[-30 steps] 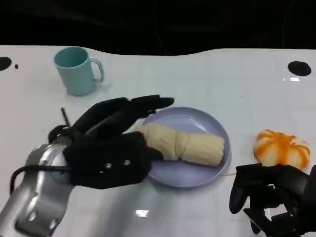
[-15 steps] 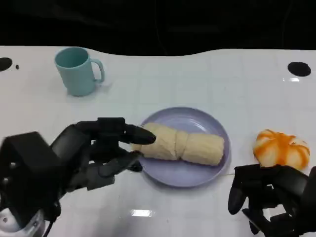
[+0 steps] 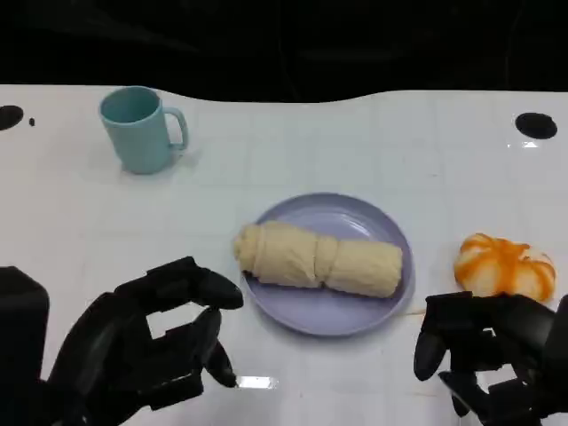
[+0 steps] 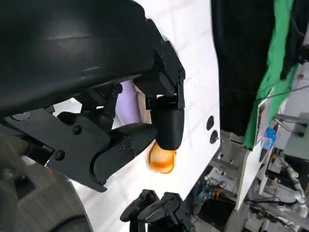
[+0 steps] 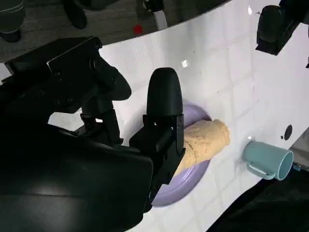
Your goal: Grasp the towel on the left side of the plate with the left hand and place it into the plate.
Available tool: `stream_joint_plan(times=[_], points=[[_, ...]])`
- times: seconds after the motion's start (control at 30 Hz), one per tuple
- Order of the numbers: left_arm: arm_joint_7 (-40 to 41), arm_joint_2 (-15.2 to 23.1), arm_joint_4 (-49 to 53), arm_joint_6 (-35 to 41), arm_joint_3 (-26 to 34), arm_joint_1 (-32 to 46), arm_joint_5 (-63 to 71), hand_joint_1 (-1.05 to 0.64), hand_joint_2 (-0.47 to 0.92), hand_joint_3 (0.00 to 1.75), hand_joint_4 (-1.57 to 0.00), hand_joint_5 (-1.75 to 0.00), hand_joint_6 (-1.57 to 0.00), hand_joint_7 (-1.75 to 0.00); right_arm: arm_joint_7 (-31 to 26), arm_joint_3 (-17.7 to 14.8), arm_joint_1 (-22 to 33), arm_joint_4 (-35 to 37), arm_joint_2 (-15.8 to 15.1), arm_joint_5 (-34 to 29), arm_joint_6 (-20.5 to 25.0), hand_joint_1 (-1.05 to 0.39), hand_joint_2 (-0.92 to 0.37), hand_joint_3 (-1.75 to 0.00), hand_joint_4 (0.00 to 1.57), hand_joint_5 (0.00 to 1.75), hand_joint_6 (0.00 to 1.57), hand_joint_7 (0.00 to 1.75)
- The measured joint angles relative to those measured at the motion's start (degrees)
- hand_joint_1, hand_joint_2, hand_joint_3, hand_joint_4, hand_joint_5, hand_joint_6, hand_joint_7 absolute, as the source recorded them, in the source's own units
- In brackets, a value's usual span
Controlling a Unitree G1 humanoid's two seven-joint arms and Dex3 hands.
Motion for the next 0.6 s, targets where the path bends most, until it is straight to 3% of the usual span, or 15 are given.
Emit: stream_joint_plan(times=[0.6], points=[[-0.09,2.39,6.21,0.19,-1.26,-3.16,-1.94,-0.12,0.54,1.26,-0.82,-1.75,-0.66,-1.74,0.18,-0.77,-0.03,2.04,-0.29,-0.23,-1.8,0.07,-0.59,-1.08,0.69,1.7,0.68,1.43]])
